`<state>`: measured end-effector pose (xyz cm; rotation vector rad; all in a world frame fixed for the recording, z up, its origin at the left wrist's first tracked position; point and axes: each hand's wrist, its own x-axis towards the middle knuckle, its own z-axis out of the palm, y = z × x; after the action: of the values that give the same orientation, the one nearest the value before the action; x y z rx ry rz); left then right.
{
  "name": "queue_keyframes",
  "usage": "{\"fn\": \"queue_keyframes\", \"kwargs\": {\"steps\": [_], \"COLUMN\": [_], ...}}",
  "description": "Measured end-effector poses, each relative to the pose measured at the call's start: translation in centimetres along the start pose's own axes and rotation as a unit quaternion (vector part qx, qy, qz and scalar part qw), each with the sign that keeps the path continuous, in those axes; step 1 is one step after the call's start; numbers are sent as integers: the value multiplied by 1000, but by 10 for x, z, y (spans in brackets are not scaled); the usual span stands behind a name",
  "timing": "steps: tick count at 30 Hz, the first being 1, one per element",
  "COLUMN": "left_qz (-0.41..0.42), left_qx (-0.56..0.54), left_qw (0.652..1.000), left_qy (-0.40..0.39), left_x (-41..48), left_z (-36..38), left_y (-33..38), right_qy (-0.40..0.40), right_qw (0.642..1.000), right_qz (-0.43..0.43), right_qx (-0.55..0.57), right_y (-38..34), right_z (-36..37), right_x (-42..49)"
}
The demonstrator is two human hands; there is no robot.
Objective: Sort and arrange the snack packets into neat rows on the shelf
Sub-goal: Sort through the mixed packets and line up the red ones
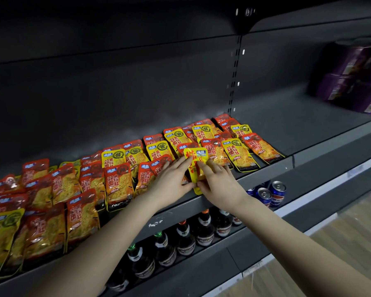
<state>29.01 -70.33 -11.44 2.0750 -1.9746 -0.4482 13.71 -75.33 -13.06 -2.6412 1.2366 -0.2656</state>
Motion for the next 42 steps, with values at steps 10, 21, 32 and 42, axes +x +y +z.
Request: {"fn": "queue_keyframes", "kwargs": {"steps": [10, 21, 32, 42], "left_qz": [0, -24, -89, -153], "left_qx": [-142, -181, -160, -131], "left_qw": [985, 973, 952, 937], "left_qy": [97, 143, 245, 286], "left_x": [4, -13, -85, -183], "left_z": [-2, -20, -60, -92], "left_y": [4, -29, -112, -199], "right_qy": [16, 18, 67, 46], "right_qw": [1000, 999, 981, 962], "right_qz": [-9, -40, -176, -263], "right_qx": [7, -9, 43, 49], "right_y": [2, -30, -136, -261], "right_z": [-14, -16, 7, 40], "right_x": [-5, 11, 45, 52]}}
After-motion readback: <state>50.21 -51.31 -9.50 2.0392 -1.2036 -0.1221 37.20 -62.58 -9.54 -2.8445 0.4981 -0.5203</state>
